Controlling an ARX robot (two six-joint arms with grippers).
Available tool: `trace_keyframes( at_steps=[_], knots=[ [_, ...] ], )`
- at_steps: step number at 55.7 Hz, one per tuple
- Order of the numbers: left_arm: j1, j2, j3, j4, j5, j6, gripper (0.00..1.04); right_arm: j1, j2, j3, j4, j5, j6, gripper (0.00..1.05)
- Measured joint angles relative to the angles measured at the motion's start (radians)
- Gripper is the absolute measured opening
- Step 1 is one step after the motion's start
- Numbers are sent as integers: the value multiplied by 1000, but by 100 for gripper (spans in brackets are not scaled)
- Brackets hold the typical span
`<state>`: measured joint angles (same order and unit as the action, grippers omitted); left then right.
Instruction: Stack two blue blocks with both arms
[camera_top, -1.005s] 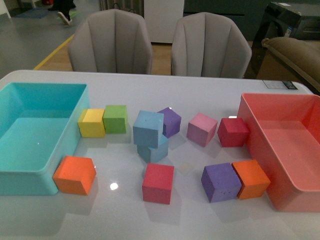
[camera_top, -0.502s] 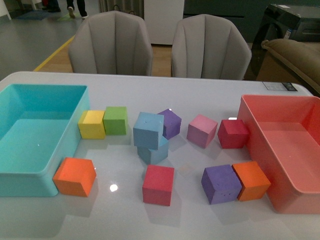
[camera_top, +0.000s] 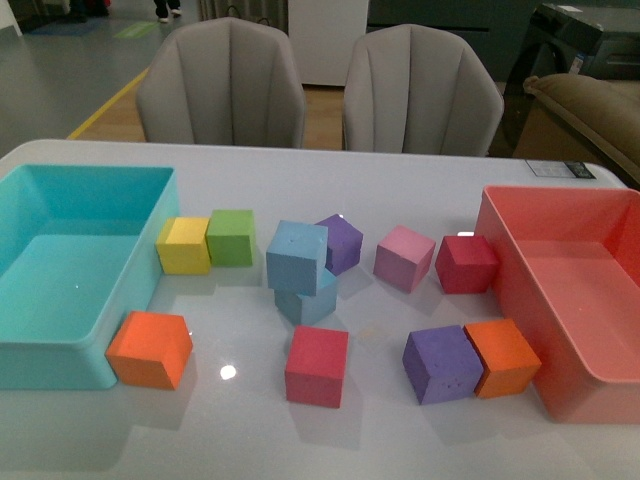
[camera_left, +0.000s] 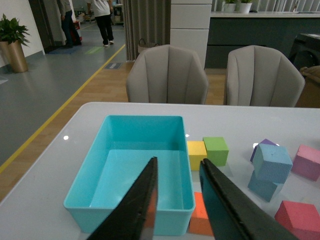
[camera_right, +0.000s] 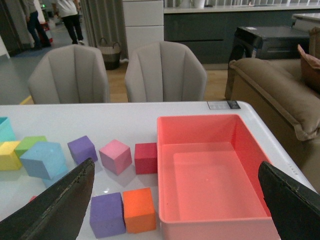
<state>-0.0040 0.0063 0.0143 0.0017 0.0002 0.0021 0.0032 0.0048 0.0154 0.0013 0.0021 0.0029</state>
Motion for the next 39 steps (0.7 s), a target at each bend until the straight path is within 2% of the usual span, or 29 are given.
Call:
trace_keyframes(
  at_steps=[20,39],
  knots=[
    [0,0,0,0,0,1,97,0,0,0,0,0,0,96],
    [0,0,0,0,0,0,96,0,0,0,0,0,0,96]
  ],
)
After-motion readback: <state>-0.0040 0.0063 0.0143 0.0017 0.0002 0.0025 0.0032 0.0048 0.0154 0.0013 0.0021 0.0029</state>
